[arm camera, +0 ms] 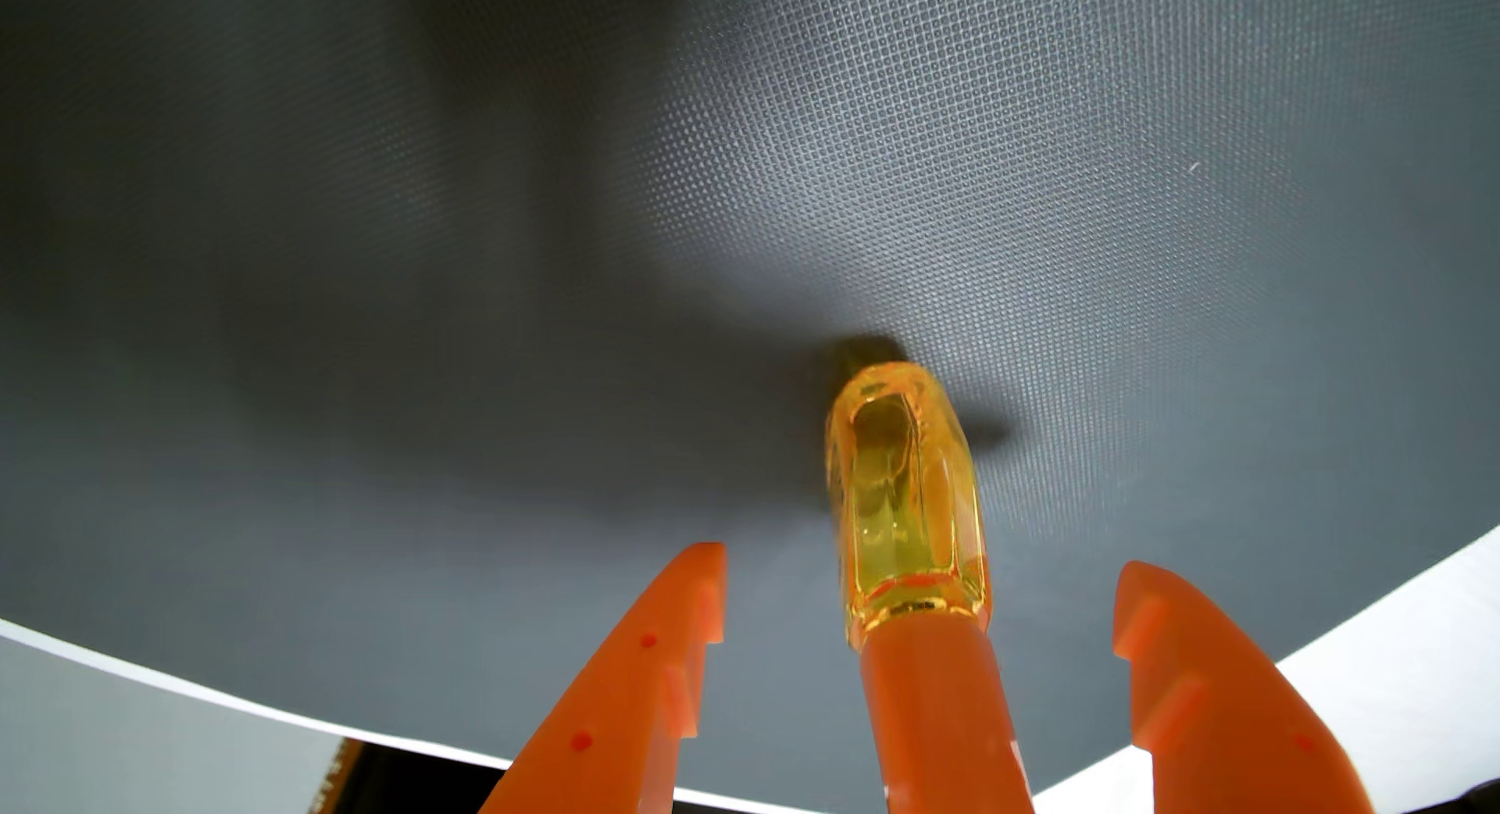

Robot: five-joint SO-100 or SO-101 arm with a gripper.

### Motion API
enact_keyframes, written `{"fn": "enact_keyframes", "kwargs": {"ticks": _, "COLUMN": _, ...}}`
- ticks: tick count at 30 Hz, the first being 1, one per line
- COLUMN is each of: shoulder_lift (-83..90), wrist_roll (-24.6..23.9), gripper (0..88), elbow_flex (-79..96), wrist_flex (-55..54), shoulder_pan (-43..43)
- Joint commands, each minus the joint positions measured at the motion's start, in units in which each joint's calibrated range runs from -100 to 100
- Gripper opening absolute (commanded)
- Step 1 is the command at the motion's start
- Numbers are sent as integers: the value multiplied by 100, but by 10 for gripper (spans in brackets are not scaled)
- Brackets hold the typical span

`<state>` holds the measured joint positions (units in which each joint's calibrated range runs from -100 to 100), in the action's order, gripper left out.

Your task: Grab the eyedrops

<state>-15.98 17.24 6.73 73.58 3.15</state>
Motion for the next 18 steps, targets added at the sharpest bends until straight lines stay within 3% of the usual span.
{"fn": "enact_keyframes", "kwargs": {"ticks": 1, "shoulder_lift": -139, "wrist_roll": 11, "gripper": 270, "elbow_flex": -308, "wrist_flex": -50, "shoulder_pan": 35}}
{"fn": "enact_keyframes", "kwargs": {"ticks": 5, "shoulder_lift": -283, "wrist_roll": 11, "gripper": 247, "elbow_flex": -317, "wrist_flex": -50, "shoulder_pan": 35}}
{"fn": "enact_keyframes", "kwargs": {"ticks": 9, "shoulder_lift": -283, "wrist_roll": -10, "gripper": 104, "elbow_flex": -326, "wrist_flex": -214, "shoulder_pan": 84}}
{"fn": "enact_keyframes", "kwargs": {"ticks": 13, "shoulder_lift": -325, "wrist_roll": -31, "gripper": 21, "elbow_flex": -326, "wrist_flex": -370, "shoulder_pan": 84}}
{"fn": "enact_keyframes", "kwargs": {"ticks": 18, "shoulder_lift": -266, "wrist_roll": -41, "gripper": 6, "elbow_flex": -326, "wrist_flex": -370, "shoulder_pan": 84}}
